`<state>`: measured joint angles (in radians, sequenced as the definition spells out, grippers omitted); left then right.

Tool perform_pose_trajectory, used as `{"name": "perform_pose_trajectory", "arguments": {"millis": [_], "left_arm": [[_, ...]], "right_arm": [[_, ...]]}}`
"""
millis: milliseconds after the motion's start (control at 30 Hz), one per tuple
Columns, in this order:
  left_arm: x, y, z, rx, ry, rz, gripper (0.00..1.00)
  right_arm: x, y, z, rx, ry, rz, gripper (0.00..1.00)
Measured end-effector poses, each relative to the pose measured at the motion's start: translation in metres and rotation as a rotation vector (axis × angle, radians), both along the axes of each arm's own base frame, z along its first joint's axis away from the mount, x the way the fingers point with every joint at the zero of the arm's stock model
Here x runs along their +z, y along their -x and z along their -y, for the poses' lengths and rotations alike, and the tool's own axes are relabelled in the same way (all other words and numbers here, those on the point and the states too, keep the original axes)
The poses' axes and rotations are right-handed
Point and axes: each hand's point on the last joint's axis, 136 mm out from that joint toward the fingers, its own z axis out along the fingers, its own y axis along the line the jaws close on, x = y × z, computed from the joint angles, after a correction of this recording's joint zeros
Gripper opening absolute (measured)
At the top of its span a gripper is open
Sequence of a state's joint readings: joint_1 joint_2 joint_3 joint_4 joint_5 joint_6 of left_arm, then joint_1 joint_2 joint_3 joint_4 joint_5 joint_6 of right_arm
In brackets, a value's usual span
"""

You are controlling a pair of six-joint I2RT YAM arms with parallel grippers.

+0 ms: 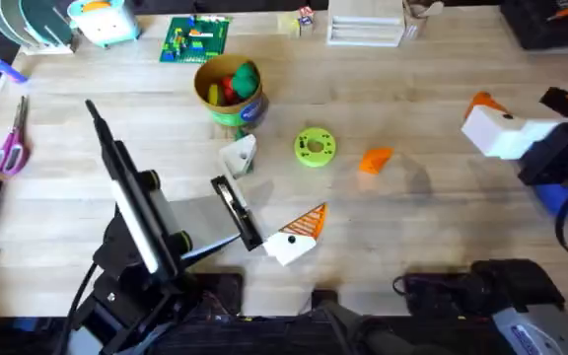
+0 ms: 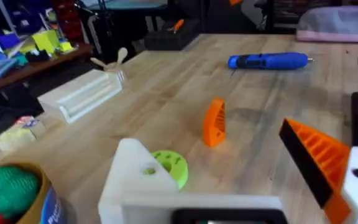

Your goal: Pick up the gripper from the table and insert it into the empty holder that is missing its gripper. Then pick up a screw, insert it into the mounting hole, and use the screwdriver to tighten it. Finally, clean up the table by picking up the vegetable and placing it into the bucket.

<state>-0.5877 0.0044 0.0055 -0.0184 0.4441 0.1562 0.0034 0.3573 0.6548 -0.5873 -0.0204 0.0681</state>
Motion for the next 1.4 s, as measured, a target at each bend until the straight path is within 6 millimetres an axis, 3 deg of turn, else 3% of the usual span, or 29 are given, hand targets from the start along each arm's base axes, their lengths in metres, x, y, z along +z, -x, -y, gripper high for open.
{"name": "perform_pose_trajectory", "arguments": {"millis": [67,1400], "left_arm": [[-0.0081,0.0007,0.0003,-0.004,-0.018,-0.032,0.991],[-0.006,0.0016,0.0007,-0.009,0.004,-0.053,0.991]], "right_arm": [[0.0,0.0,0.0,0.0,0.0,0.0,0.991],[-0.0001,0.0,0.0,0.0,0.0,0.0,0.991]]}}
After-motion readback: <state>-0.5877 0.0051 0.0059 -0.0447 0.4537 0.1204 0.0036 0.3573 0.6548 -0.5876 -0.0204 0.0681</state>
